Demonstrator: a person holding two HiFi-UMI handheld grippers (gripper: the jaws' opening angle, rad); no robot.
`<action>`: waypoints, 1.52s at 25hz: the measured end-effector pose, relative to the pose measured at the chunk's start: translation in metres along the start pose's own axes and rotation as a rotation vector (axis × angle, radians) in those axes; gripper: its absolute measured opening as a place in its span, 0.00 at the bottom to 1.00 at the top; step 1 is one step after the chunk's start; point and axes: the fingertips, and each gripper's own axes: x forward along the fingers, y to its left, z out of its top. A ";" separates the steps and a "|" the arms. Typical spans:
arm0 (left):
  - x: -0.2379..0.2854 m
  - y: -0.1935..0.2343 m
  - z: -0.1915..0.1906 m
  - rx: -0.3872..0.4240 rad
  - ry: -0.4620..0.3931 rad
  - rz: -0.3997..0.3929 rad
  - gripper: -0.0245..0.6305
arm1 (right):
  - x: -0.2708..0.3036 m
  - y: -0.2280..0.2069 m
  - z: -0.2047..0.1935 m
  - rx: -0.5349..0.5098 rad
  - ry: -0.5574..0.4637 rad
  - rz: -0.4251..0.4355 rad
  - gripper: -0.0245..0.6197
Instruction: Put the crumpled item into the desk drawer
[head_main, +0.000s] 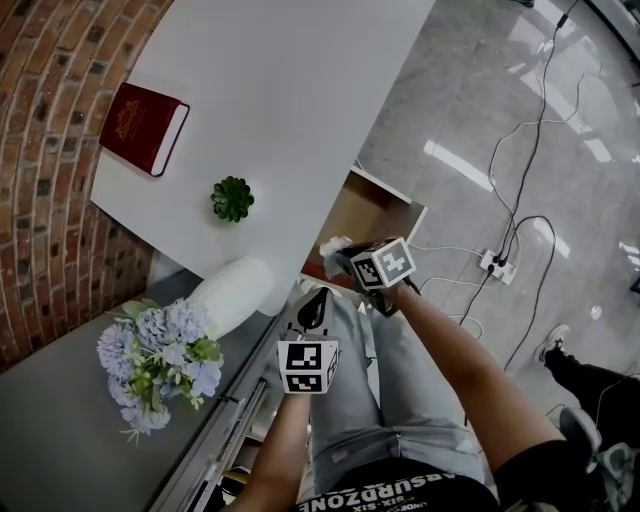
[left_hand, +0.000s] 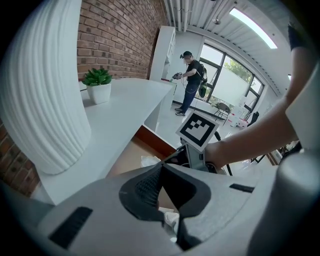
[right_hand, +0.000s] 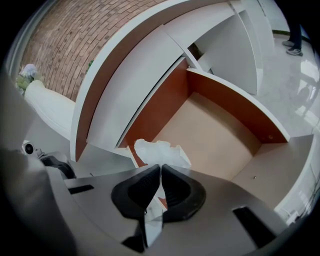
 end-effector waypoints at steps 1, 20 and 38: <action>0.001 0.001 -0.001 0.003 0.006 0.002 0.04 | 0.003 -0.001 0.000 0.007 0.003 0.009 0.05; 0.013 0.004 -0.013 0.012 0.045 -0.014 0.04 | 0.050 -0.034 -0.005 0.187 0.020 0.034 0.05; 0.017 0.004 -0.021 0.034 0.073 -0.025 0.04 | 0.082 -0.062 -0.001 0.333 0.000 0.036 0.06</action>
